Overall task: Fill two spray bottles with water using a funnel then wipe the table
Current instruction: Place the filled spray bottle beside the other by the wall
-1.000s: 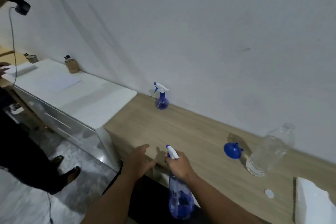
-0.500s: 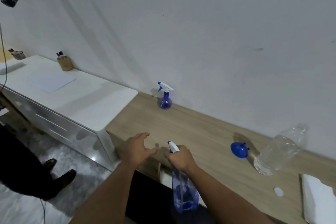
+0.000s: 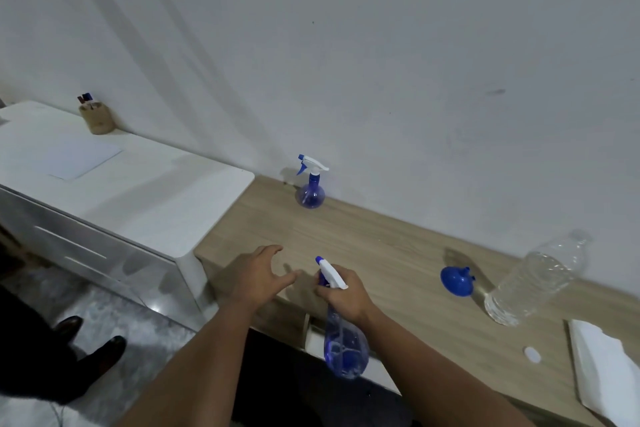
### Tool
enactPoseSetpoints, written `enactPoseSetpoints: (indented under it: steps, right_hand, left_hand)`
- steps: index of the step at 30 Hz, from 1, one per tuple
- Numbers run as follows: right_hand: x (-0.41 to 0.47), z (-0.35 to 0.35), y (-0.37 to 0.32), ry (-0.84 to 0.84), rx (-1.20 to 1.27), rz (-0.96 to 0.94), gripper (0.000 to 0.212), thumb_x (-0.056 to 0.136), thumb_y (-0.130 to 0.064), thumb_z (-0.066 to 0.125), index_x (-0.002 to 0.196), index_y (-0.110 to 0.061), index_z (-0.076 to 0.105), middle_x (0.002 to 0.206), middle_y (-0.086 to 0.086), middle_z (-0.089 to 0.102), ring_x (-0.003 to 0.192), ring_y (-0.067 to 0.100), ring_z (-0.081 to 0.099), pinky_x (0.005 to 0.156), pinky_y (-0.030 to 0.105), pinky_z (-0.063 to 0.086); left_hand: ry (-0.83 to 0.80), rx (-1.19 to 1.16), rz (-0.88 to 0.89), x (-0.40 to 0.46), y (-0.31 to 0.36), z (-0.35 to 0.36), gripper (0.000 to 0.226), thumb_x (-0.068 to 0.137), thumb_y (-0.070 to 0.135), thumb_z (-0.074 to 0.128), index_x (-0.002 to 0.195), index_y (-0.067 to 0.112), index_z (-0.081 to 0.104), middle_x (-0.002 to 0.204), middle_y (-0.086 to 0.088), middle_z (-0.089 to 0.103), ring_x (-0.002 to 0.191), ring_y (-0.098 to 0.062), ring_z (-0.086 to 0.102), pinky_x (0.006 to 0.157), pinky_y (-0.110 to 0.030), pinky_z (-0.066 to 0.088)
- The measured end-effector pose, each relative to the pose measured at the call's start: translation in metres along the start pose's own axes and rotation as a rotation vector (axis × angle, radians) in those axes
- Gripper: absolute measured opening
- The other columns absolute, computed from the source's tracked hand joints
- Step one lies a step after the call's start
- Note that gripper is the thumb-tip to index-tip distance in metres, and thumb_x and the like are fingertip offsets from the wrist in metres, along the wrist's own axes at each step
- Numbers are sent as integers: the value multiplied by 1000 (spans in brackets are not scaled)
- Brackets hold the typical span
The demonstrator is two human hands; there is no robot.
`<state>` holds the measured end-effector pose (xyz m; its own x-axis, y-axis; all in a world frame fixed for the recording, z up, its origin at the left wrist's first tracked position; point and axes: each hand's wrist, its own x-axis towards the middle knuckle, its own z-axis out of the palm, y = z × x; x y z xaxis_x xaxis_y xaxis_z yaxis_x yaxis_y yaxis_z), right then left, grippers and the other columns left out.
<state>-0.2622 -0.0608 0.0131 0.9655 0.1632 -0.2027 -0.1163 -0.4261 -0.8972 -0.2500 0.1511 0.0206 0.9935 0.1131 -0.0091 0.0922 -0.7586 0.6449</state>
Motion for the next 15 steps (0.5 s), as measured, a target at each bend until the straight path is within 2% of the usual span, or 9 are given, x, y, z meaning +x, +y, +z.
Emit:
enactPoseSetpoints:
  steps: [3, 6, 11, 15]
  right_hand:
    - [-2, 2, 4, 27, 21, -77, 11, 83, -13, 69, 92, -19, 71, 90, 3, 71, 81, 16, 65, 75, 28, 50]
    - [-8, 4, 5, 77, 25, -139, 17, 87, -8, 61, 97, -20, 69, 93, 0, 70, 88, 19, 66, 78, 26, 51]
    - [-16, 11, 16, 105, 27, -193, 16, 89, -6, 57, 96, -19, 64, 88, -3, 66, 78, 13, 61, 72, 24, 48]
    - [-21, 17, 25, 95, 41, -96, 11, 80, -13, 56, 87, -20, 62, 76, -6, 62, 67, 8, 55, 65, 24, 44]
  left_hand:
    - [-16, 7, 9, 1, 0, -2, 70, 73, 52, 81, 134, 24, 61, 135, 6, 62, 122, -16, 59, 95, -22, 40]
    - [-29, 31, 19, 2, -3, -3, 70, 76, 55, 79, 137, 25, 59, 137, 6, 60, 123, -16, 58, 95, -22, 40]
    - [-39, 49, 26, 3, -9, -5, 70, 74, 59, 77, 135, 28, 60, 136, 7, 61, 120, -16, 59, 93, -24, 43]
    - [-42, 61, 32, 4, -11, -6, 72, 74, 62, 76, 135, 29, 59, 137, 9, 60, 121, -15, 59, 95, -25, 44]
